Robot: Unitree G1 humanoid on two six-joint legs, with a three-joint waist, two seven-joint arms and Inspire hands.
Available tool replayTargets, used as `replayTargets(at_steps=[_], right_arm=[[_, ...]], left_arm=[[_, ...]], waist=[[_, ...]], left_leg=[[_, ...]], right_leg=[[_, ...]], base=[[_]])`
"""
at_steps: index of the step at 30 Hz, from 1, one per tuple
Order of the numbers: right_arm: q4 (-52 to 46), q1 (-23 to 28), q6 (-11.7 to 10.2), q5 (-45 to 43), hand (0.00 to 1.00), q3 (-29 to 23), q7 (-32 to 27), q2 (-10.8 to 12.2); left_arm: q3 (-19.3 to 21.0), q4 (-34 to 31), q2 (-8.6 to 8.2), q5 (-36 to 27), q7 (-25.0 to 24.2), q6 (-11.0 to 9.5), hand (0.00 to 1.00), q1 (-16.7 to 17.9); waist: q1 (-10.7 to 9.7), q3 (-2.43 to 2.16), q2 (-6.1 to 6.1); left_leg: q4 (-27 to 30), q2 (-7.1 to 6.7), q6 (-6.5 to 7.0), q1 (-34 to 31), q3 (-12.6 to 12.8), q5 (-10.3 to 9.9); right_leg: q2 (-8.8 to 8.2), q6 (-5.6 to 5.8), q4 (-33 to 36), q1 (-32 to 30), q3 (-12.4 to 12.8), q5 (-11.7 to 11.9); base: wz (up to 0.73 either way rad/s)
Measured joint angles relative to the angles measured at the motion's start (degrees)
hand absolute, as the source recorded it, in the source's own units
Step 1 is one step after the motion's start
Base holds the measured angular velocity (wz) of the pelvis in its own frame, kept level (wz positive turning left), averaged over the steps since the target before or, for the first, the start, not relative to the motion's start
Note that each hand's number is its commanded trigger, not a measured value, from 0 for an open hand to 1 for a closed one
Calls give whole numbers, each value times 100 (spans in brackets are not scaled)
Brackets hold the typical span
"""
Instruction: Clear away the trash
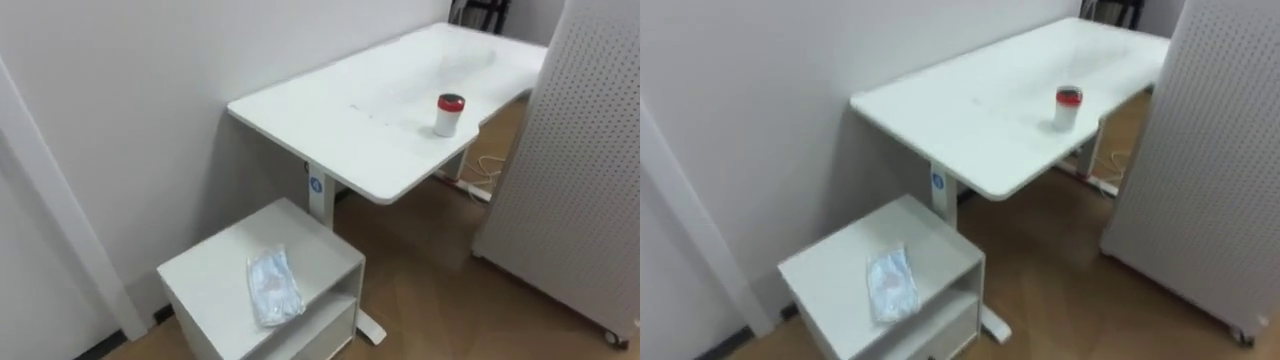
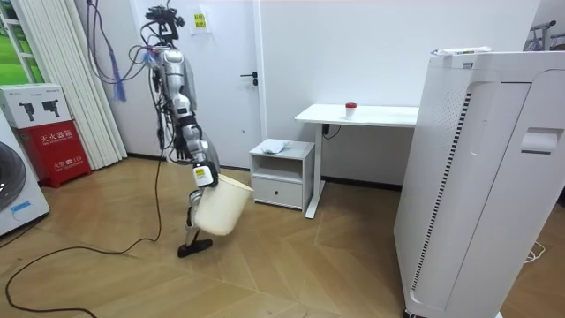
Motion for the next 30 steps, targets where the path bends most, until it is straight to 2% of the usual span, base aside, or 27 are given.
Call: replayTargets(at_steps=[1, 2, 3, 4, 5, 6, 8, 9, 10, 11, 12, 13, 14, 15, 16, 17, 18, 19, 20, 22, 24, 25, 26, 27, 28, 29, 30], right_arm=[[-32, 11, 4, -10, 100, 9, -19, -11], [-71, 18, 12, -27, 100, 13, -45, -9], [-166, -15, 19, -49, 100, 8, -109, -1], [-288, -16, 22, -39, 100, 15, -188, 7], [-348, -42, 18, -30, 100, 19, -324, 16], [-366, -71, 4, -33, 100, 27, -372, 26], [-386, -167, -11, -40, 100, 81, -423, 42], [-405, -198, -15, -33, 100, 79, -420, 47], [-459, -277, -21, -24, 100, 76, -415, 52], [-526, -334, -70, -24, 100, 110, -398, 62], [-557, -355, -95, -25, 100, 128, -398, 66], [-604, -350, -189, -24, 100, 154, -399, 69], [-603, -348, -229, -20, 100, 177, -407, 69], [-598, -347, -297, -21, 100, 237, -415, 74], [-564, -338, -404, -26, 100, 302, -413, 80], [-542, -319, -461, -34, 100, 316, -412, 92], [-476, -310, -570, -36, 100, 351, -412, 91], [-441, -337, -659, -40, 100, 454, -404, 89], [-438, -345, -738, -81, 100, 576, -352, 91], [-381, -385, -843, -81, 100, 763, -302, 86], [-285, -456, -907, -80, 100, 893, -210, 89], [-195, -516, -950, -80, 100, 925, -153, 91], [-168, -523, -968, -79, 100, 917, -131, 79], [-39, -593, -999, -80, 100, 904, -76, 124], [28, -652, -1004, -89, 100, 941, -3, 126], [53, -685, -1004, -132, 100, 946, 65, 126], [59, -740, -1020, -228, 100, 962, 175, 127]], left_arm=[[9, 1, 14, -2, 1, -15, 0, 3], [5, -1, 21, -6, 2, -30, 0, -27], [-4, -11, 24, -3, 6, -64, 0, -114], [-91, -13, 41, -5, 13, -108, 0, -205], [-127, -10, 57, -9, 27, -191, 0, -272], [-155, -20, 78, -7, 49, -213, 0, -327], [-359, -126, 190, 89, 216, -231, 0, -512], [-364, -172, 201, 182, 273, -232, 0, -570], [-365, -309, 215, 229, 388, -247, 0, -676], [-402, -406, 220, 216, 504, -310, 0, -780], [-460, -427, 221, 217, 556, -345, 0, -819], [-522, -508, 207, 217, 619, -396, 0, -944], [-547, -549, 194, 213, 642, -435, 0, -955], [-634, -624, 193, 215, 663, -513, 0, -960], [-795, -637, 204, 216, 708, -580, 0, -964], [-864, -655, 206, 216, 741, -605, 0, -968], [-990, -731, 162, 215, 791, -656, 0, -956], [-1026, -793, 145, 223, 796, -743, 0, -935], [-1022, -912, 147, 243, 814, -766, 0, -878], [-1013, -1165, 147, 362, 928, -778, 0, -843], [-1018, -1397, 153, 454, 1055, -915, 0, -836], [-1061, -1491, 149, 462, 1132, -1018, 0, -955], [-1155, -1584, 147, 477, 1175, -1031, 0, -1098], [-1263, -1771, 195, 625, 1243, -1105, 0, -1180], [-1291, -1877, 210, 740, 1342, -1179, 0, -1185], [-1280, -1895, 220, 795, 1389, -1187, 0, -1192], [-1238, -1967, 231, 841, 1434, -1179, 0, -1221]], waist=[[21, -25, -72], [52, -27, -100], [109, 0, -150], [113, 41, -146], [142, 66, -113], [146, 74, -106], [142, 79, -82], [150, 42, -7], [161, 67, 15], [180, 87, 59], [182, 93, 91], [177, 117, 165], [173, 110, 187], [135, 115, 200], [92, 112, 204], [53, 106, 205], [23, 46, 274], [53, 74, 336], [23, 73, 354], [-56, 77, 342], [-46, 141, 203], [-106, 158, 153], [-160, 140, 187], [-97, 112, 96], [8, 98, 74], [37, 88, 60], [34, 85, 67]], left_leg=[[81, -103, 25, 55, 31, -166], [98, -154, 34, 98, 62, -258], [153, -229, 69, 185, 118, -405], [215, -268, 114, 313, 143, -510], [222, -290, 123, 454, 147, -630], [213, -289, 126, 526, 143, -674], [174, -212, 123, 759, 32, -846], [160, -178, 120, 783, -17, -876], [99, -96, 96, 823, -107, -900], [15, 12, 71, 855, -133, -909], [-39, 67, 53, 879, -158, -903], [-158, 169, 8, 936, -224, -887], [-235, 199, -15, 961, -248, -884], [-363, 232, -72, 1055, -268, -884], [-437, 242, -139, 1155, -315, -920], [-433, 249, -179, 1201, -346, -943], [-453, 325, -262, 1261, -369, -985], [-491, 396, -314, 1323, -371, -978], [-527, 446, -383, 1354, -371, -935], [-472, 485, -472, 1356, -368, -879], [-137, 491, -512, 1200, -384, -882], [-323, 453, -527, 977, -596, -865], [-641, 448, -521, 901, -690, -721], [-752, 390, -373, 920, -477, -514], [-767, 390, -362, 961, -322, -515], [-776, 370, -359, 988, -322, -517], [-787, 354, -349, 1024, -333, -523]], right_leg=[[-108, 38, 47, 91, 23, -120], [-170, 60, 175, 105, 24, -198], [-276, 204, 799, -64, -185, -355], [-395, 304, 1655, -365, -488, -336], [-507, 623, 2439, -649, -682, -104], [-549, 688, 2767, -762, -779, 58], [-592, 623, 3650, -1153, -1095, 871], [-607, 591, 3764, -1248, -1191, 912], [-606, 496, 3831, -1519, -1355, 690], [-576, 392, 3648, -1828, -1470, 467], [-529, 365, 3398, -1968, -1467, 411], [-485, 364, 2651, -2102, -1531, 391], [-481, 384, 2171, -2128, -1546, 410], [-487, 426, 1046, -2057, -1538, 648], [-482, 497, 367, -1982, -1549, 1226], [-454, 528, 243, -1909, -1534, 1522], [-310, 527, 98, -1767, -1588, 1564], [-204, 491, -56, -1654, -1603, 1586], [-145, 469, -211, -1548, -1609, 1600], [-142, 462, -388, -1393, -1565, 1605], [-165, 461, -498, -1267, -1162, 1606], [-223, 488, -535, -1245, -739, 1608], [-214, 512, -526, -1271, -665, 1609], [-242, 618, -501, -1354, -668, 1576], [-241, 643, -568, -1338, -811, 1602], [-254, 635, -601, -1325, -903, 1609], [-272, 604, -609, -1324, -1103, 1636]], base=[[-9], [-18], [-10], [-7], [5], [5], [10], [9], [7], [4], [11], [14], [21], [22], [25], [24], [3], [-3], [-8], [15], [33], [63], [65], [9], [-26], [-57], [-42]])
